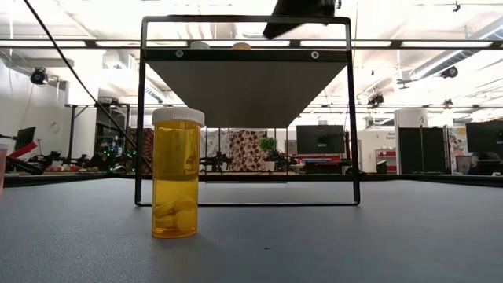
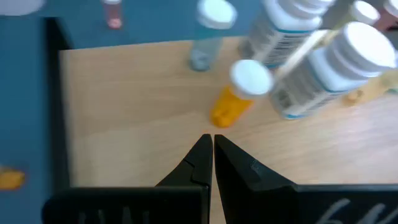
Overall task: Pick and place medicine bottles onto shelf by color
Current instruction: Put the orange pill bottle on the shelf aligned with the blue pill bottle
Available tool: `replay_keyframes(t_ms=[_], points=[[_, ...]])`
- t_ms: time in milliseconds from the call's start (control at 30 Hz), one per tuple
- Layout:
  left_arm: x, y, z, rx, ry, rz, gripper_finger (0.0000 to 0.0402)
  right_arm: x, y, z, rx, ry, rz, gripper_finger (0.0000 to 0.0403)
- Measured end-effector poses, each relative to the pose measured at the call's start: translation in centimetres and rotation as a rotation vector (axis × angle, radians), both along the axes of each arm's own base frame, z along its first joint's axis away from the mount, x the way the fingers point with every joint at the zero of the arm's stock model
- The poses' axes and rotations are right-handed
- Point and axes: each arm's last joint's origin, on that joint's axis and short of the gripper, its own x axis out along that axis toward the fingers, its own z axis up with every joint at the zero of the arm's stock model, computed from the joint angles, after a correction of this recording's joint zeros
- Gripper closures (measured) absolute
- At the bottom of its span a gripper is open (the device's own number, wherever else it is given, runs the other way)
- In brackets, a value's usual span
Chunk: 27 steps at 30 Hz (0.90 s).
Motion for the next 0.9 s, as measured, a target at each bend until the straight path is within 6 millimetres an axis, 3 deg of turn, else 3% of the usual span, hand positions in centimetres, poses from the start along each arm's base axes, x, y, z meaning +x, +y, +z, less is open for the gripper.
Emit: replay_keyframes(t_ms=[333,567,900], points=[[0.0,0.0,0.4,-0.042,-0.031,0.001,0.0189,-2.1,5.3,0.4,0.029,-0.055,0.093,0.0394],[0.1,-0.1,0.8,-0.077,-0.076,-0.001,0.0189,-3.3,9.3,0.1,-0.008,-0.183,0.195,0.0394],[0.1,-0.3,1.2,-0.217,-0.107,-0.073,0.0189,-4.1,11.0,-1.8,-0.054,-0.254,0.301,0.0394]])
